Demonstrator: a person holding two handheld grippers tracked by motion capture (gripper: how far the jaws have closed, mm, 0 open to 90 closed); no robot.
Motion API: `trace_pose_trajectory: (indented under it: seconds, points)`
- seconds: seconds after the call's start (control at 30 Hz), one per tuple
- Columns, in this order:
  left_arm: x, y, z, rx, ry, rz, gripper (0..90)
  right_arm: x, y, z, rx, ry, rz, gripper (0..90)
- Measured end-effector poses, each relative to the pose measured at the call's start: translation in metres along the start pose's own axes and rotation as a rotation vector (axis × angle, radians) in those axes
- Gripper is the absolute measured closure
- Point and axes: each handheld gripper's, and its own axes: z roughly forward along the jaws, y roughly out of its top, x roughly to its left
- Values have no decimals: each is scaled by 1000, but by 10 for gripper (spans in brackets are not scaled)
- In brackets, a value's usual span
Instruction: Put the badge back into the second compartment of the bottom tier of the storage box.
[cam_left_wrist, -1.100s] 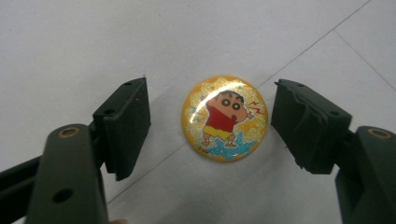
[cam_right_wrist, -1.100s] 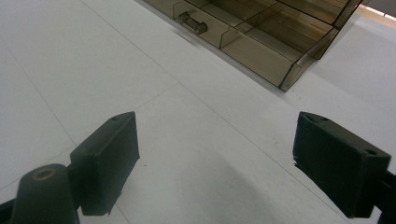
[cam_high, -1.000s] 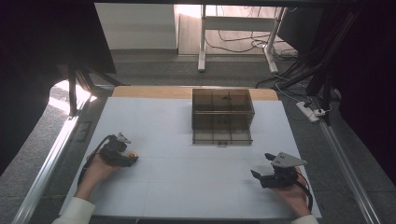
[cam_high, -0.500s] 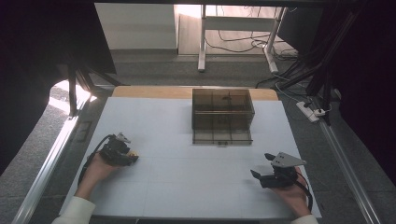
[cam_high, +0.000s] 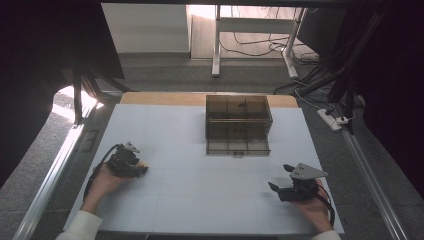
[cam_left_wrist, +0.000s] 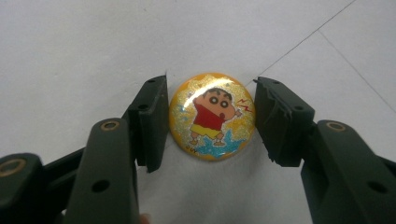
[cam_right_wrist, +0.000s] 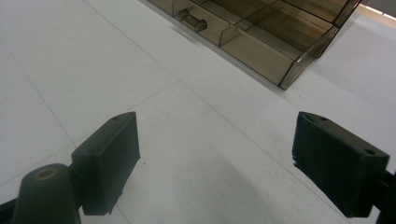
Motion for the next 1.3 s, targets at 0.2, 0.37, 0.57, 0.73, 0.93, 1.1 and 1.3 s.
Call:
trace_pose_trajectory:
  seconds: [0.2,0.37,0.57,0.73,0.93,1.1,1.3]
  points:
    - [0,0,0,-3,1,-1,465,0,0,0,0,-1,1,149]
    - [0,0,-2,-13,8,-12,465,0,0,0,-1,-1,1,150]
    - [0,-1,-8,-51,0,-22,465,-1,-1,0,-3,0,5,150]
    - [-2,-1,-14,-99,-8,-26,464,0,0,0,-1,-2,4,150]
    - [-6,1,-22,-167,-44,-42,465,0,0,0,-1,1,5,150]
    - [-9,2,-27,-212,-66,-47,464,-1,-1,-1,-3,0,7,150]
    - [-9,2,-31,-250,-64,-55,464,0,-1,-1,1,-2,3,150]
